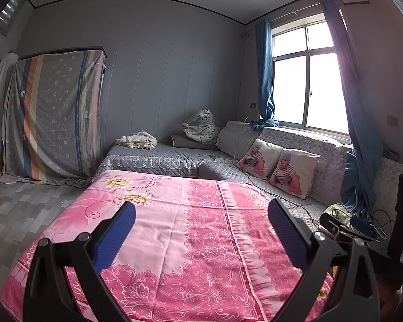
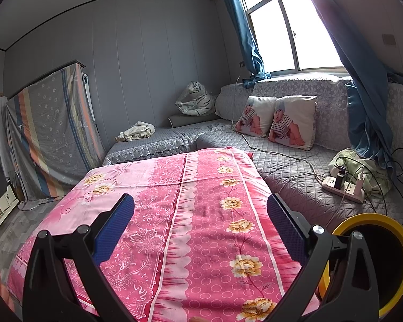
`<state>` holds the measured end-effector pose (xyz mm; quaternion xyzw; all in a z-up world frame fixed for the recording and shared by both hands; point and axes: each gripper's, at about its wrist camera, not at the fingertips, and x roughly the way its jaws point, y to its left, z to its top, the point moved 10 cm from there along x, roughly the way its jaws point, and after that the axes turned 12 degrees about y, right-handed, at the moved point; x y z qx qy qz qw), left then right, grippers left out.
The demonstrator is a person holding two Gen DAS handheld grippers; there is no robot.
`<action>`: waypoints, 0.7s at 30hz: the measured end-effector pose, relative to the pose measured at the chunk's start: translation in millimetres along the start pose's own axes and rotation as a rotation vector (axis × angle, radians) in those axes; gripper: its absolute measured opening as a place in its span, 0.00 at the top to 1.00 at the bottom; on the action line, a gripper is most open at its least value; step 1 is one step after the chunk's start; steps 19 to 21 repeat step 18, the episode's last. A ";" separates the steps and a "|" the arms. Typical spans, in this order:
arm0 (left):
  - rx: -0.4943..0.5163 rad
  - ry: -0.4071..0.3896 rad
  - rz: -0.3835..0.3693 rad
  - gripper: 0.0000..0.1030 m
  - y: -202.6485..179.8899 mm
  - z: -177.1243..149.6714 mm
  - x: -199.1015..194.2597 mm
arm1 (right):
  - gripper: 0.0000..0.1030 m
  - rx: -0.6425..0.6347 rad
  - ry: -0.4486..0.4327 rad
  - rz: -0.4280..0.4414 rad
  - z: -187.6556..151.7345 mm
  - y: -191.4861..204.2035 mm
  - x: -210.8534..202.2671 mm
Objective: Collect trash
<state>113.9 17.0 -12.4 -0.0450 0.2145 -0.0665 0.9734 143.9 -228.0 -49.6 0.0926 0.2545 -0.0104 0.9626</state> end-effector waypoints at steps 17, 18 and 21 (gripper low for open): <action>-0.001 0.019 -0.018 0.08 -0.5 -6.2 6.9 | 0.08 0.004 0.004 0.001 -3.6 1.0 1.3; 0.000 0.019 -0.017 0.08 -0.6 -6.5 7.0 | 0.08 0.003 0.004 0.000 -3.1 0.9 1.7; 0.000 0.019 -0.017 0.08 -0.6 -6.5 7.0 | 0.08 0.003 0.004 0.000 -3.1 0.9 1.7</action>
